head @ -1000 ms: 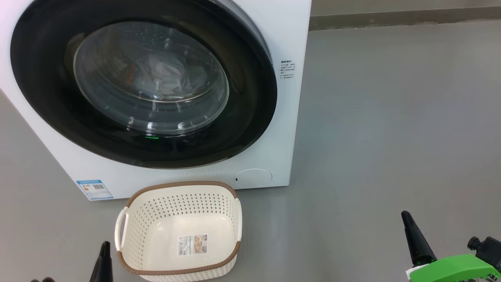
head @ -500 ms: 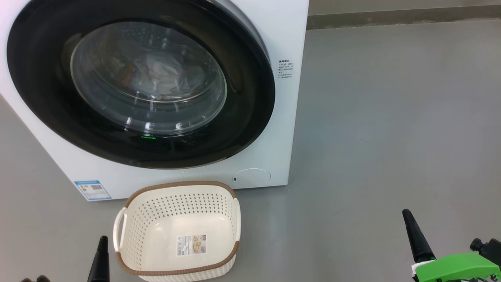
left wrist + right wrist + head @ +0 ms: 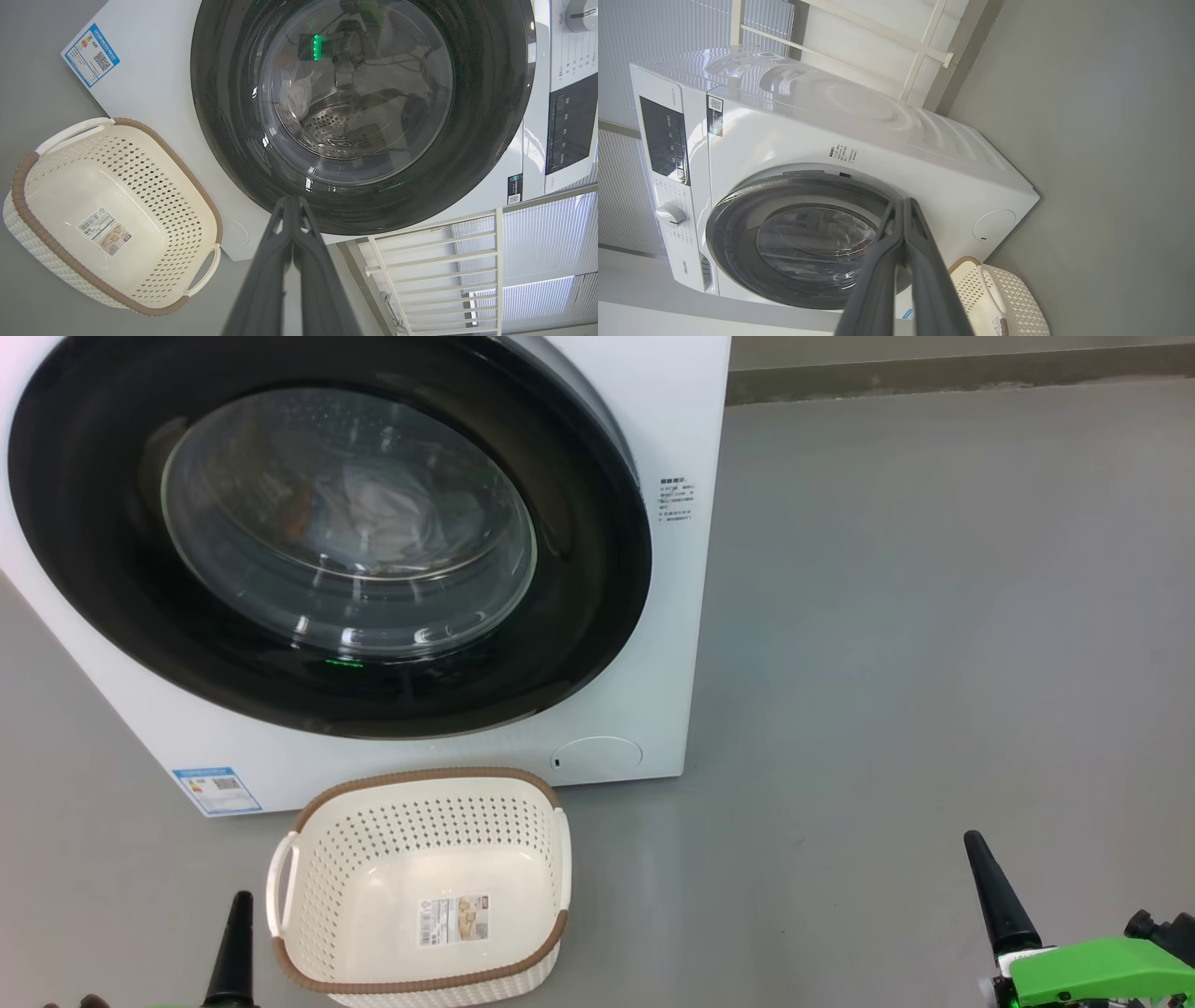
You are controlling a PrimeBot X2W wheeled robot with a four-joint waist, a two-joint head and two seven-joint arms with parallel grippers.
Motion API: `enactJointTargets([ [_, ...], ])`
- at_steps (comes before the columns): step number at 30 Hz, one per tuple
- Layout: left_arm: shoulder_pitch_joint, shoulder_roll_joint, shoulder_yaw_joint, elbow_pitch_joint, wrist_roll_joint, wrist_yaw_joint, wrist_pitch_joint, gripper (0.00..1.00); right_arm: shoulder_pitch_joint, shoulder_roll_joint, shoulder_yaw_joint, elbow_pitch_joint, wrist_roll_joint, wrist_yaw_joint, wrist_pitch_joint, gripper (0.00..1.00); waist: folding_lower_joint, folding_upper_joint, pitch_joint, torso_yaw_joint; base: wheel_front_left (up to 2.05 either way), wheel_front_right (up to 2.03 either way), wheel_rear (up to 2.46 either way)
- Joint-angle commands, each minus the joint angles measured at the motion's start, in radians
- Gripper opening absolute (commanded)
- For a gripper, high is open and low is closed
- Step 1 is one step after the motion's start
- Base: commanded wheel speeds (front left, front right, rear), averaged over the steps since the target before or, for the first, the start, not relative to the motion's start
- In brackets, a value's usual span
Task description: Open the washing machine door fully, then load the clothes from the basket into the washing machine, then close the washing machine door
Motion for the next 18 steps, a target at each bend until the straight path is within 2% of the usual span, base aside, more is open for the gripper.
enactJointTargets([
  [1,-0.051,0.011,0.034,-0.017,-0.039,-0.015,0.009,0.0,-0.047,-0.011,0.012,-0.017,0.037,0.001,0.007,0.0,0.0,0.0,0.0,-0.001,0.0,0.0,0.0],
  [18,-0.077,0.006,0.061,-0.001,-0.212,-0.028,0.054,0.0,-0.069,-0.012,0.01,0.013,0.219,0.002,0.028,0.0,0.0,0.0,0.003,-0.008,0.0,0.0,0.0],
])
